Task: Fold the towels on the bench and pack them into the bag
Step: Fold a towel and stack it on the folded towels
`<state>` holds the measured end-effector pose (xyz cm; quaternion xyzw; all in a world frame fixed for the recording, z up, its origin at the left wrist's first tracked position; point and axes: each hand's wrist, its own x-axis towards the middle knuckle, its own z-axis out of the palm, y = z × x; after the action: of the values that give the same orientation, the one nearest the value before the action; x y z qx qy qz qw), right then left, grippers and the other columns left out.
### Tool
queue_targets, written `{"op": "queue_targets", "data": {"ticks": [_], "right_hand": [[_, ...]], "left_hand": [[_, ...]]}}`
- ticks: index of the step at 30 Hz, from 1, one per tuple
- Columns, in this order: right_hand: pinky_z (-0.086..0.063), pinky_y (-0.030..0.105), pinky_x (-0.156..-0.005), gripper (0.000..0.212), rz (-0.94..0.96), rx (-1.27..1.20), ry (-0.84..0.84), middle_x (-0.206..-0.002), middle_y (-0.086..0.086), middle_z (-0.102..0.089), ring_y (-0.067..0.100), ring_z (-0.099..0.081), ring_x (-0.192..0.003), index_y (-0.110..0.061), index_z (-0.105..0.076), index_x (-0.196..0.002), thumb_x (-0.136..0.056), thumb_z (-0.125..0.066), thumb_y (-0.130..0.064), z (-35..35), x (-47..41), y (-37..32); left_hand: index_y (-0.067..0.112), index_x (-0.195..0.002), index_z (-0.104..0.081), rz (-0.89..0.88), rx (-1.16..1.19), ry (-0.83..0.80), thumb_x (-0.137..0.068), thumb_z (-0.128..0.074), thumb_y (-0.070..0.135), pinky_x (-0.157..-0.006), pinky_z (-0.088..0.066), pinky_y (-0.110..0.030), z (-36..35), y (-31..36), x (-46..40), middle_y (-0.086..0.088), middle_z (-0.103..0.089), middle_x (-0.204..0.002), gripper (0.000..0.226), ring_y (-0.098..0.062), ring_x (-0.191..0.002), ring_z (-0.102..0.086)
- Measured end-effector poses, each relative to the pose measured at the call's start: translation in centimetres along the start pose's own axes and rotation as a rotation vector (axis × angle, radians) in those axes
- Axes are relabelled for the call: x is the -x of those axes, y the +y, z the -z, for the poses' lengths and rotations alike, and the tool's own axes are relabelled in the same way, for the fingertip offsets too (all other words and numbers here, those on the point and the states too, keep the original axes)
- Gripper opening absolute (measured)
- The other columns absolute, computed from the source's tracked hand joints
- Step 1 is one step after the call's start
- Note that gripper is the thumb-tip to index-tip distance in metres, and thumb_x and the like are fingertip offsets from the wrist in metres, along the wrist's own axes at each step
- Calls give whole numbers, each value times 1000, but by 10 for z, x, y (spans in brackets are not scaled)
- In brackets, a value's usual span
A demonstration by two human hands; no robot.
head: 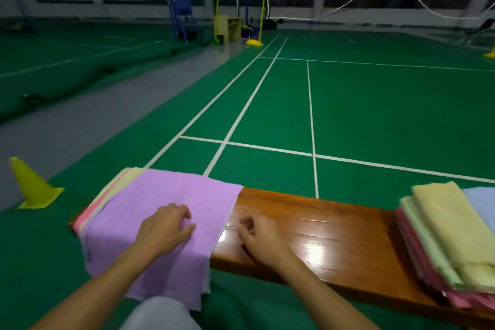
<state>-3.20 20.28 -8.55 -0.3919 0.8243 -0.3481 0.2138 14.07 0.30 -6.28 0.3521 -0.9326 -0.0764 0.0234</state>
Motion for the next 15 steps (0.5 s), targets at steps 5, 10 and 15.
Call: {"op": "queue_targets", "data": {"ticks": [5, 10, 15], "right_hand": [[-65, 50, -60, 38, -261, -240, -63, -64, 16, -73, 38, -67, -52, -5, -67, -62, -93, -59, -25, -52, -43, -31], [-61, 36, -51, 24, -314, -51, 9, -60, 9, -71, 30, -70, -52, -7, -74, -69, -74, -62, -28, -69, -67, -39], [-48, 25, -47, 31, -247, -118, 13, -64, 14, -72, 23, -63, -51, -4, -70, -65, -88, -57, -20, -65, -69, -44]], "left_hand": [[33, -143, -54, 88, -89, 15, -69, -26, 96, -102, -48, -46, -18, -62, -11, -2, -56, -140, 101, -29, -128, -54], [31, -150, -48, 88, -75, -1, -64, -21, 103, -116, -41, -48, -23, -72, -17, -2, -47, -156, 115, -27, -141, -47], [30, -145, -53, 77, -58, 64, -70, -24, 100, -114, -41, -49, -29, -83, -16, -3, -52, -152, 107, -27, -139, -49]]}}
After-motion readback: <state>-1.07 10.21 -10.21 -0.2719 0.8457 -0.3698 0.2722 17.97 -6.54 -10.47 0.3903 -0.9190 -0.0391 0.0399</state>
